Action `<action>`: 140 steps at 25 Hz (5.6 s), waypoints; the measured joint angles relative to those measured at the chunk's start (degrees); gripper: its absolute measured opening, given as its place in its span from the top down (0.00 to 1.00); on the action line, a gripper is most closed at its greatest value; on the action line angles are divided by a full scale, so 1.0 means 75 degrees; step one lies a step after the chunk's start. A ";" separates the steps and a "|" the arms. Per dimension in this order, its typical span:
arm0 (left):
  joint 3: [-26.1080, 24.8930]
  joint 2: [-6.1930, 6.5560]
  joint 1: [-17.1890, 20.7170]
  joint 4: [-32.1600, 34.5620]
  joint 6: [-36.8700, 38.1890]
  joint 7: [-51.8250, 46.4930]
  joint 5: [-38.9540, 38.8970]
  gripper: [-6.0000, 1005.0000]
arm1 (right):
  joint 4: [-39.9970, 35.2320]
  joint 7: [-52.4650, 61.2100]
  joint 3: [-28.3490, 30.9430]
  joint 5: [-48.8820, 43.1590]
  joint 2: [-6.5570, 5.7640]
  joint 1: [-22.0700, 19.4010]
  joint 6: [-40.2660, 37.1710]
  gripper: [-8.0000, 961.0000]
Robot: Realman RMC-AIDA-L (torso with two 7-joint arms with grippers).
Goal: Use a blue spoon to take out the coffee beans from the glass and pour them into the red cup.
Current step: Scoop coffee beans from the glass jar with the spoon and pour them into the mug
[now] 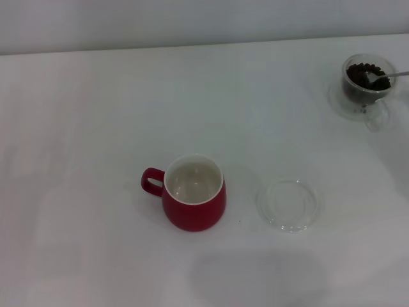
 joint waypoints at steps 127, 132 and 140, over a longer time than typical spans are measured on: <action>0.0056 -0.0004 -0.0076 0.0006 0.0490 0.0000 0.0231 0.13 | 0.1401 -0.0259 -0.2679 0.0134 0.0678 0.0913 0.3345 0.80; 0.0056 -0.0013 -0.0068 -0.0011 0.0492 0.0001 0.0231 0.13 | 0.1391 -0.0513 -0.2723 0.0124 0.0669 0.0979 0.3374 0.80; 0.0057 -0.0012 -0.0060 -0.0006 0.0503 0.0000 0.0231 0.13 | 0.1357 -0.1268 -0.2760 0.0134 0.0650 0.1067 0.3374 0.80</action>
